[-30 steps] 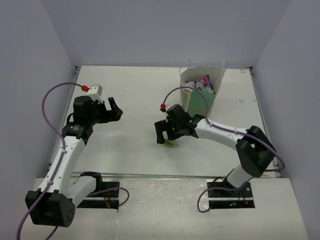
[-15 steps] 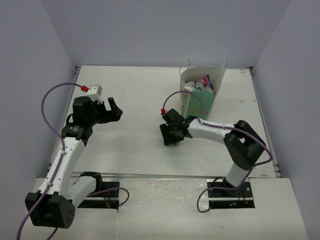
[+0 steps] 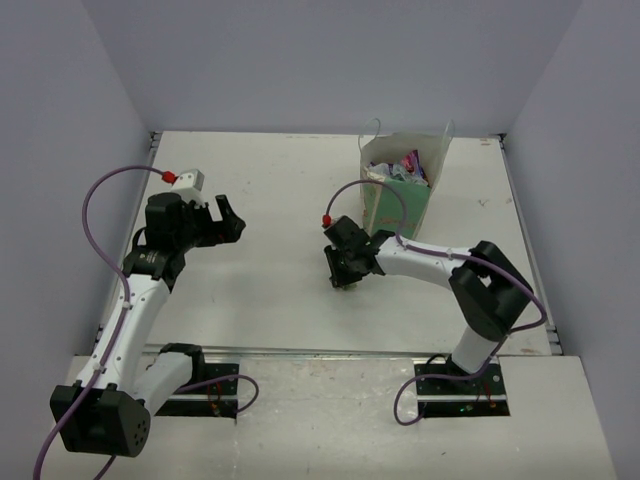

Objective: Place the snacks into the paper bag

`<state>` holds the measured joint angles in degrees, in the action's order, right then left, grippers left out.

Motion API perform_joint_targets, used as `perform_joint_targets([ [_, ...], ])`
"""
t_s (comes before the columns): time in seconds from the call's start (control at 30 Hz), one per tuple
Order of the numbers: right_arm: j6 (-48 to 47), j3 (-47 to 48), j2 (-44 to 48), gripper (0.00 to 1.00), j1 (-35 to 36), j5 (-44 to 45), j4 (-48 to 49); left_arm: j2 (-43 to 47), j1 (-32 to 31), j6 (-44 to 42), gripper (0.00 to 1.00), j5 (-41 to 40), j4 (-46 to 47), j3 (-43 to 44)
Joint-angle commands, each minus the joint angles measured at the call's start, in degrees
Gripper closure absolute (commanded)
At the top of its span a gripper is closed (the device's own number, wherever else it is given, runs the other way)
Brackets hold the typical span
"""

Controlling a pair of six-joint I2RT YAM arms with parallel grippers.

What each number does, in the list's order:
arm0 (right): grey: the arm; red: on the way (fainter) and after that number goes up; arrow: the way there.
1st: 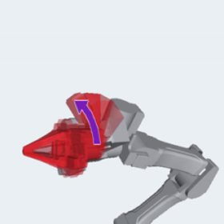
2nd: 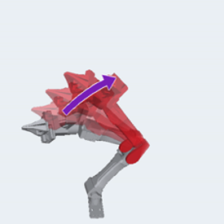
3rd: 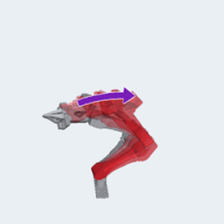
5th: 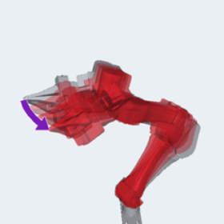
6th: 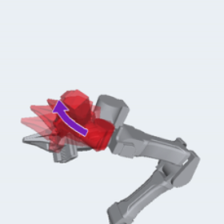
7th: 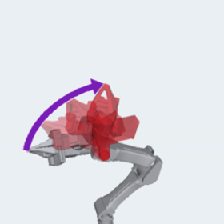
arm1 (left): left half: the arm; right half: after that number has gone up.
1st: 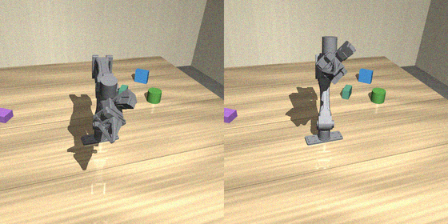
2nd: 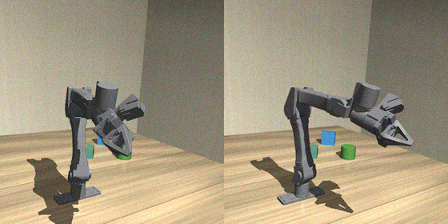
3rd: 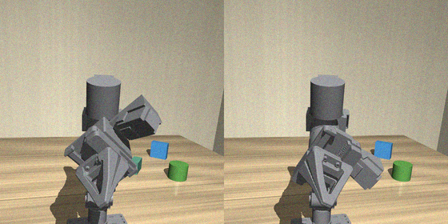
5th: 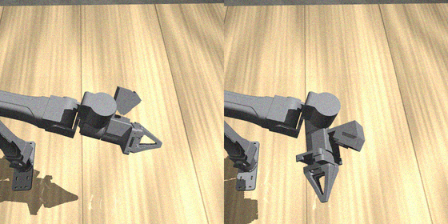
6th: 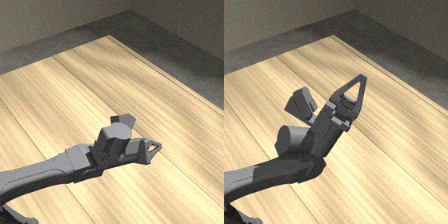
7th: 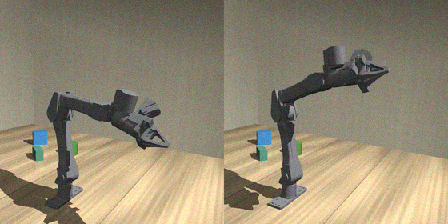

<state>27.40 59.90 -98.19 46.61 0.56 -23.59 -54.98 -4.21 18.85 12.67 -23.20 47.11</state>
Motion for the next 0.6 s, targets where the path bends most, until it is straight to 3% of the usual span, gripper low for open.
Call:
perform_joint_targets([
  [0.0,-0.2,3.0,4.1,0.79,0.3,1.1,-2.2,0.8,-0.2,-1.3,0.00,0.5,2.2,-0.1],
  [0.57,-5.3,22.7,14.5,0.78,-2.3,5.1,-13.8,0.8,-0.2,-1.3,0.00,0.6,2.2,0.0],
])
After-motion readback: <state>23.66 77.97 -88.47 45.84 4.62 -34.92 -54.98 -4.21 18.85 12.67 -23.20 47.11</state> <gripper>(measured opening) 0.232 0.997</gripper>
